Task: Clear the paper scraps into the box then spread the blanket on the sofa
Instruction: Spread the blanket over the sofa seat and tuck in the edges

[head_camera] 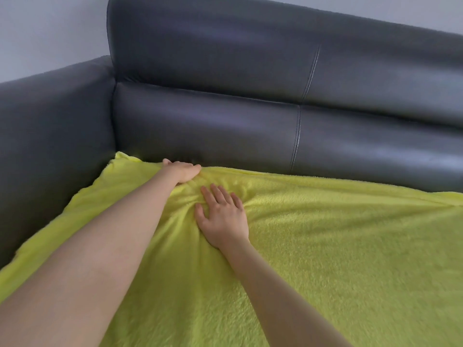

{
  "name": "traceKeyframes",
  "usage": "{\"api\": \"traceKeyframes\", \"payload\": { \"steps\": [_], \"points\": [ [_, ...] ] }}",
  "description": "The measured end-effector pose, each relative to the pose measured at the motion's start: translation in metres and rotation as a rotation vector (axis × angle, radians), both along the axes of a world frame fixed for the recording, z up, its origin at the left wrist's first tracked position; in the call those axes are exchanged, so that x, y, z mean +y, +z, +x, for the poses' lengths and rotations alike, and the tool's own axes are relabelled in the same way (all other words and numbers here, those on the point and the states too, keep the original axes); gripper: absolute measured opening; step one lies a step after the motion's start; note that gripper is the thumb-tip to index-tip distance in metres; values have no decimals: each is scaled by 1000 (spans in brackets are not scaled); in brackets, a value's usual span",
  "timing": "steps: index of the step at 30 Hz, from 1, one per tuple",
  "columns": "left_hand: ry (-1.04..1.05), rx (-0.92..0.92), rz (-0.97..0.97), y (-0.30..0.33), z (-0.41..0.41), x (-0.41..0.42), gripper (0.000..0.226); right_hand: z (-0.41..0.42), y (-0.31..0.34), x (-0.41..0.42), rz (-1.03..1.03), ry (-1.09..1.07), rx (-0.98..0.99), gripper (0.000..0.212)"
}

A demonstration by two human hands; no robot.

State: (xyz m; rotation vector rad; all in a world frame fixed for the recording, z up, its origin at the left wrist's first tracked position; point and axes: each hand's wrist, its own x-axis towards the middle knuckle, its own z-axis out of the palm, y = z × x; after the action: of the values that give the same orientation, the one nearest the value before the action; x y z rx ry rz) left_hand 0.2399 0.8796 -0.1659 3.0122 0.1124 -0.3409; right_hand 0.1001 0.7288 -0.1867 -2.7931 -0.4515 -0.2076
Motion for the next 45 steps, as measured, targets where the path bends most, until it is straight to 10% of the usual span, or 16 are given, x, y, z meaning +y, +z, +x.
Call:
{"api": "traceKeyframes", "payload": {
  "steps": [13,29,34,39,45],
  "points": [
    [-322,-991,-147,-12,-29,4,24,-3,0,0,-4,-9,-25,59],
    [-188,-83,-340,-1,-8,-20,45,-9,0,2,77,-209,-192,51],
    [-176,-334,-388,-22,-15,-23,39,-10,-2,1,70,-300,-122,62],
    [-146,-1029,-466,-7,-36,-15,23,-7,-4,0,11,-298,-66,61],
    [176,-1012,-245,-7,-58,64,15,-7,-3,-2,-4,-294,-52,66]
  ]
}}
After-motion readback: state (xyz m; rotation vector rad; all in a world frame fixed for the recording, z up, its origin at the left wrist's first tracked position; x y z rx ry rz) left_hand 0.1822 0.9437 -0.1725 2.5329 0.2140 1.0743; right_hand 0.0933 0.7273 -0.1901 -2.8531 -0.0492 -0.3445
